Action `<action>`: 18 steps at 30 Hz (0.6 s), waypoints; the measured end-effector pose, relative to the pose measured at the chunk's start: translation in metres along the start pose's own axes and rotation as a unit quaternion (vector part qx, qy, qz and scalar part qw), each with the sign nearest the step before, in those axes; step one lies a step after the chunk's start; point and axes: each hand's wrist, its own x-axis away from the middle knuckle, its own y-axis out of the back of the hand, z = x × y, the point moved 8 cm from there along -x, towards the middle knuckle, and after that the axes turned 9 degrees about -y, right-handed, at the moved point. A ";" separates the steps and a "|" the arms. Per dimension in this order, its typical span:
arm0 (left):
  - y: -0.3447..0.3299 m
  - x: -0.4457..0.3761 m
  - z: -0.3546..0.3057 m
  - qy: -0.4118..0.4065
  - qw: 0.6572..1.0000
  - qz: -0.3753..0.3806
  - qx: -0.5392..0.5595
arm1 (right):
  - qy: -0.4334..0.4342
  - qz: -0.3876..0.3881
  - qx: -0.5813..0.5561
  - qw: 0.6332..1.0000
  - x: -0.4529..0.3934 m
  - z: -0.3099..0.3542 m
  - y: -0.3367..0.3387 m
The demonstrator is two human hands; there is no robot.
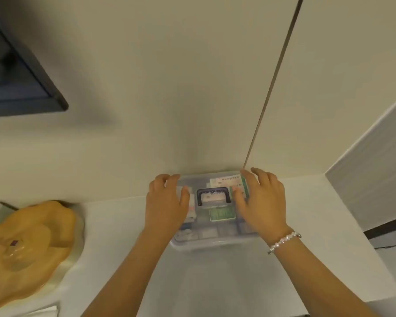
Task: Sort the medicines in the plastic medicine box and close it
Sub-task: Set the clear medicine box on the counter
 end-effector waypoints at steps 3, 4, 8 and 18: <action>-0.014 0.001 0.015 0.012 1.000 -0.008 -0.011 | -0.022 -0.003 0.032 0.999 -0.002 -0.014 -0.017; -0.021 0.002 0.020 0.021 1.000 0.004 -0.005 | -0.033 0.007 0.036 0.999 -0.001 -0.020 -0.023; -0.043 0.013 0.037 0.051 0.997 0.014 0.053 | -0.063 0.034 -0.028 0.997 0.004 -0.038 -0.044; -0.043 0.046 0.043 0.105 0.989 -0.010 0.100 | -0.072 0.033 -0.115 0.990 0.030 -0.046 -0.044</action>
